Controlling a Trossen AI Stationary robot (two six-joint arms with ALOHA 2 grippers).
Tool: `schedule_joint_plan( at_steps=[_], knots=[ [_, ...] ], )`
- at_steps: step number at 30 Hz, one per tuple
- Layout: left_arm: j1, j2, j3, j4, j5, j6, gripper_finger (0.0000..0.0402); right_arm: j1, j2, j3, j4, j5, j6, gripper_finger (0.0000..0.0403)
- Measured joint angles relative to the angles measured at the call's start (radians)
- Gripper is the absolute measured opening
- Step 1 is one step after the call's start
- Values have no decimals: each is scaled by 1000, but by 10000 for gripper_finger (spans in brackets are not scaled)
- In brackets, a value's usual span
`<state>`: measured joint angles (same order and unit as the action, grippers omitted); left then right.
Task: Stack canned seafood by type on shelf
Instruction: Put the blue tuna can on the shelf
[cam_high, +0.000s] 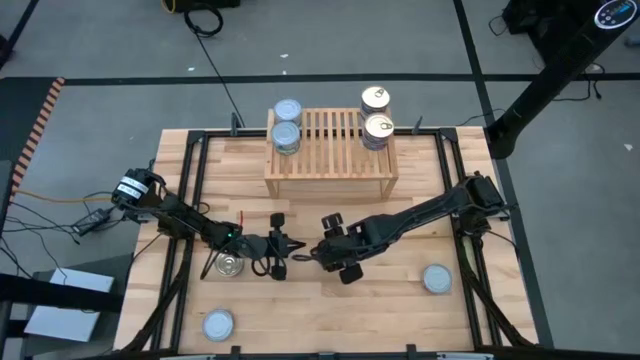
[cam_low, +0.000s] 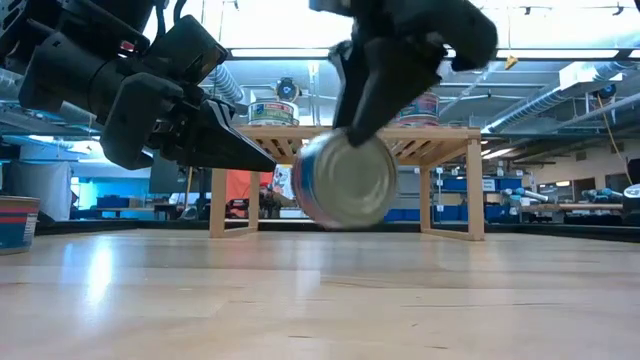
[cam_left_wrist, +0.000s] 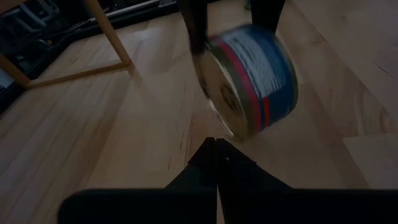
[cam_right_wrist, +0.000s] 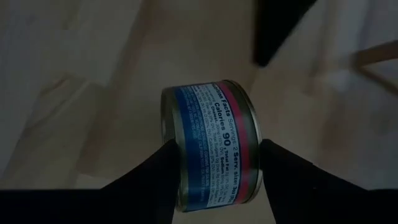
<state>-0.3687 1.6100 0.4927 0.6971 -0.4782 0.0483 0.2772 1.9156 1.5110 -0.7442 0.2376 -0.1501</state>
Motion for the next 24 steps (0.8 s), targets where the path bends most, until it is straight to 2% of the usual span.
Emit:
schedule_joint_plan(
  at_steps=[4, 6, 11, 14, 15, 17, 19, 24],
  knots=[
    [0, 0, 0, 0, 0, 0, 0, 13, 0, 77, -86, 96, -5, 199],
    [0, 0, 0, 0, 0, 0, 0, 21, 0, 127, -129, 176, -11, 199],
    [0, 0, 0, 0, 0, 0, 0, 35, -2, 237, -223, 506, -62, 186],
    [0, 0, 0, 0, 0, 0, 0, 28, -2, 283, -234, 715, -122, 162],
    [0, 0, 0, 0, 0, 0, 0, 25, -2, 297, -234, 754, -146, 153],
    [0, 0, 0, 0, 0, 0, 0, 14, -2, 322, -240, 765, -173, 137],
    [0, 0, 0, 0, 0, 0, 0, 7, -2, 338, -242, 712, -162, 126],
    [0, 0, 0, 0, 6, -1, 0, -5, -2, 341, -298, 436, -47, 115]
  ],
)
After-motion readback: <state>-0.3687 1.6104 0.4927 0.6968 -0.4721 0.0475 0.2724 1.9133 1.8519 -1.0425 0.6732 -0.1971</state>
